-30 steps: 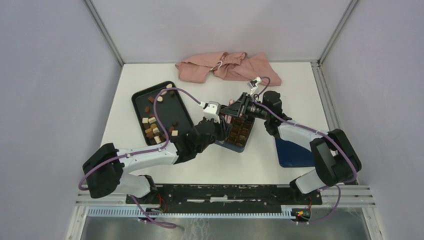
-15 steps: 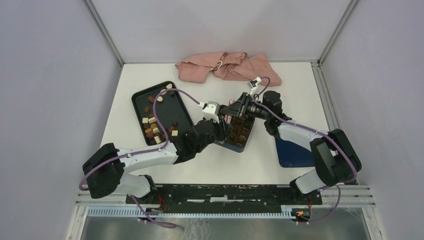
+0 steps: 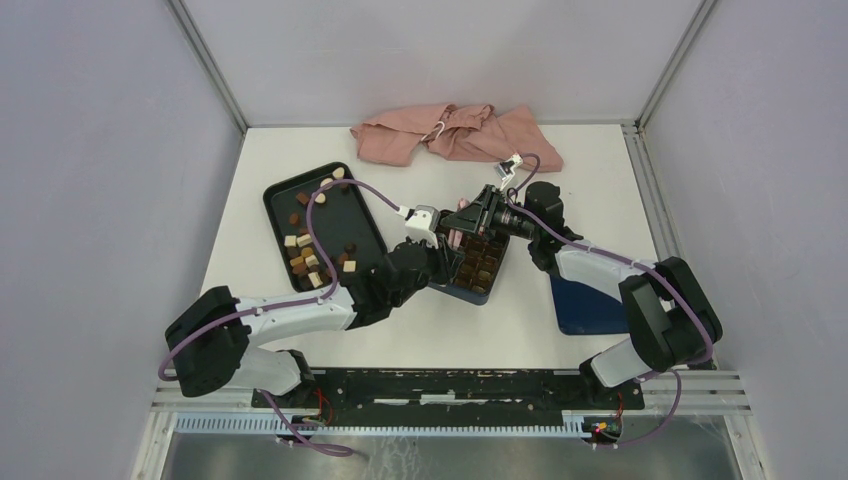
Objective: Pack the chocolate
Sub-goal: Adjust the clamp.
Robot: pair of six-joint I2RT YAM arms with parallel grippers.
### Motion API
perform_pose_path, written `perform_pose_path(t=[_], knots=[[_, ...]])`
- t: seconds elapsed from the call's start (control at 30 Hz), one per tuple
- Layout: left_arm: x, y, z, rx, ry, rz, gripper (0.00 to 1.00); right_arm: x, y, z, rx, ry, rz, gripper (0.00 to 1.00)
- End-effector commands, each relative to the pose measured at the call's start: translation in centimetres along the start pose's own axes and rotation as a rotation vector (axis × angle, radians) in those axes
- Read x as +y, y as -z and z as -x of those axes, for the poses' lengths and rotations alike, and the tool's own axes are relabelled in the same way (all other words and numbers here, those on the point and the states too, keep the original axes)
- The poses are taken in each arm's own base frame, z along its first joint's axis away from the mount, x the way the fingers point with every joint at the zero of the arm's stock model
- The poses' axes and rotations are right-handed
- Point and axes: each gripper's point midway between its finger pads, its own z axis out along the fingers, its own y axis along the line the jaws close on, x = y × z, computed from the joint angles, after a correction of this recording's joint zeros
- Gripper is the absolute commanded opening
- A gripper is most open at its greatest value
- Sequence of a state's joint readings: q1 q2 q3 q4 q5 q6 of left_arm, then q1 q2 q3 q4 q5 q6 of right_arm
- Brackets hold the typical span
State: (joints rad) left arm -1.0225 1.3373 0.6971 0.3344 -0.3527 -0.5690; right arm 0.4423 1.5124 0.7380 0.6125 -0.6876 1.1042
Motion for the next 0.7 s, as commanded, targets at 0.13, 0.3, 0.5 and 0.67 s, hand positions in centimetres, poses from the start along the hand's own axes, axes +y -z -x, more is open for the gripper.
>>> perform_pose_path(t=[0.13,0.3,0.5,0.67], knots=[[-0.5,-0.4,1.8,-0.05,0.044,-0.005,0.32,1.0,-0.1,0.9,-0.024,0.021,0.039,0.16],[-0.4,-0.4,1.9,-0.054,0.064,-0.024,0.33,1.0,-0.1,0.8,-0.023,0.02,0.038,0.16],[-0.1,-0.3,1.9,-0.054,0.077,-0.038,0.17,1.1,-0.1,0.8,-0.017,0.028,0.048,0.26],[1.0,0.4,1.6,-0.047,0.078,-0.019,0.15,1.9,-0.2,1.2,-0.02,0.082,0.082,0.47]])
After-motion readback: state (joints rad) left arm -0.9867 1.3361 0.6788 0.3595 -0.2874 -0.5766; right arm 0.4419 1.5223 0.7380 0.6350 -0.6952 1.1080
